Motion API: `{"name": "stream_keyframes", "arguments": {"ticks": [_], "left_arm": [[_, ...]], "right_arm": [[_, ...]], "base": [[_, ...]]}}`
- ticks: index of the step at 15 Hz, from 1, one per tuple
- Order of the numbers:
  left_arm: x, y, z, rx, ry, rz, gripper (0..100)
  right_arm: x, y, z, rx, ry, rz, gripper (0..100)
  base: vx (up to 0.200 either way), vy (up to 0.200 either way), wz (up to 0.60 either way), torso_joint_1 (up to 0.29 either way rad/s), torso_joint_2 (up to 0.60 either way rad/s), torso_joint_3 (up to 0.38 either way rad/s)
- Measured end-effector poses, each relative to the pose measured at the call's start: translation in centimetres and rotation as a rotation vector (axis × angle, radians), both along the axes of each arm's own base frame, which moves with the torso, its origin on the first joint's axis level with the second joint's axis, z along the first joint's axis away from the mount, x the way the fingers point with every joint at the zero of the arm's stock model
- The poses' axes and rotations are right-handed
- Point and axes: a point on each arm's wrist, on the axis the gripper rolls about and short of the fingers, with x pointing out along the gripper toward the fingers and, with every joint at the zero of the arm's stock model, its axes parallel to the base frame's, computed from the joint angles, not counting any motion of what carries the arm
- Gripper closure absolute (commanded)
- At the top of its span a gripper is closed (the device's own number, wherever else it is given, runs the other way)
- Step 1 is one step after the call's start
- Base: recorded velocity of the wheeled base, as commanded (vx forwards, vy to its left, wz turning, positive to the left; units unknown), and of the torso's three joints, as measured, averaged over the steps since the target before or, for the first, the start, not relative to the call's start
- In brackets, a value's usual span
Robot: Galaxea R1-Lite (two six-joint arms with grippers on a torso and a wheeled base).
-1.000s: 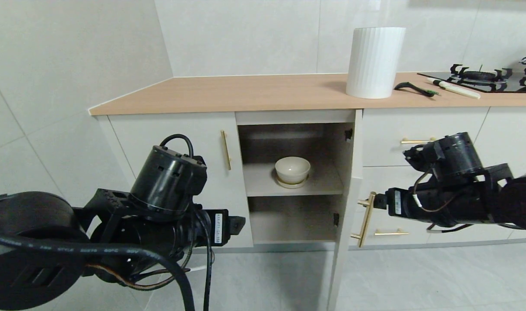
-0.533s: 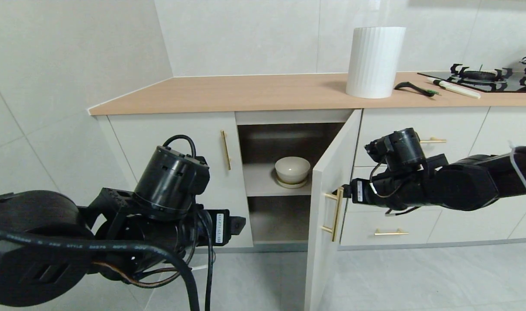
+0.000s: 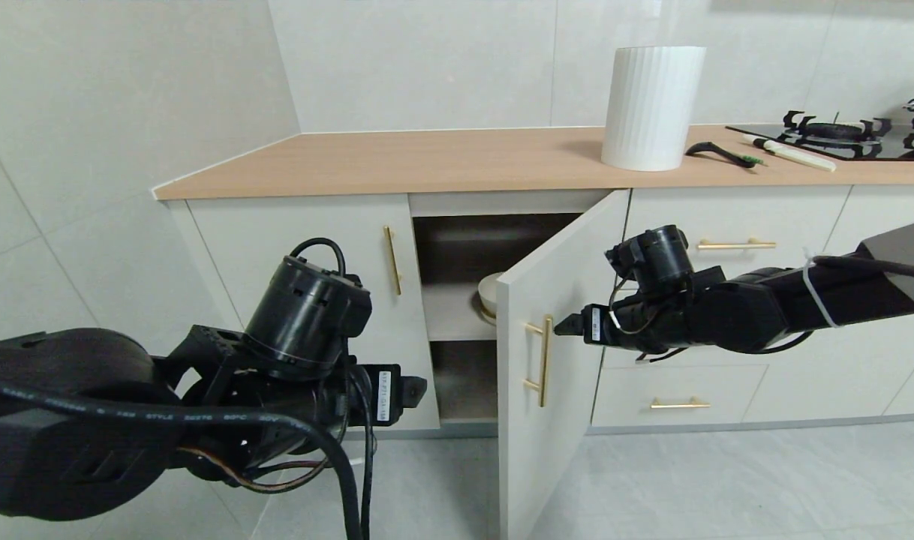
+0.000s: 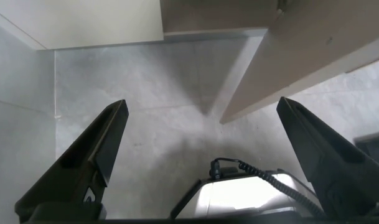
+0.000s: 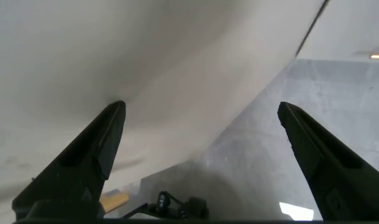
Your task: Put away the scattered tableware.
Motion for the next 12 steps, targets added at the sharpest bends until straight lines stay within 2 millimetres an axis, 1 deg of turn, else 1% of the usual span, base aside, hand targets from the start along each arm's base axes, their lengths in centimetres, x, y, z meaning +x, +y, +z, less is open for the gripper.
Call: {"name": "stream_keyframes", "arguments": {"ticks": [9, 12], "left_arm": [[0.1, 0.0, -0.6, 0.069, -0.002, 0.006, 0], [0.1, 0.0, -0.6, 0.074, -0.005, 0.002, 0]], "right_arm": [[0.7, 0.3, -1.7, -0.014, 0.033, 0.000, 0], [0.7, 0.4, -2.0, -0.016, 0.038, 0.000, 0]], "base": [[0.000, 0.000, 0.00, 0.000, 0.00, 0.000], [0.200, 0.000, 0.00, 0.004, 0.00, 0.007]]}}
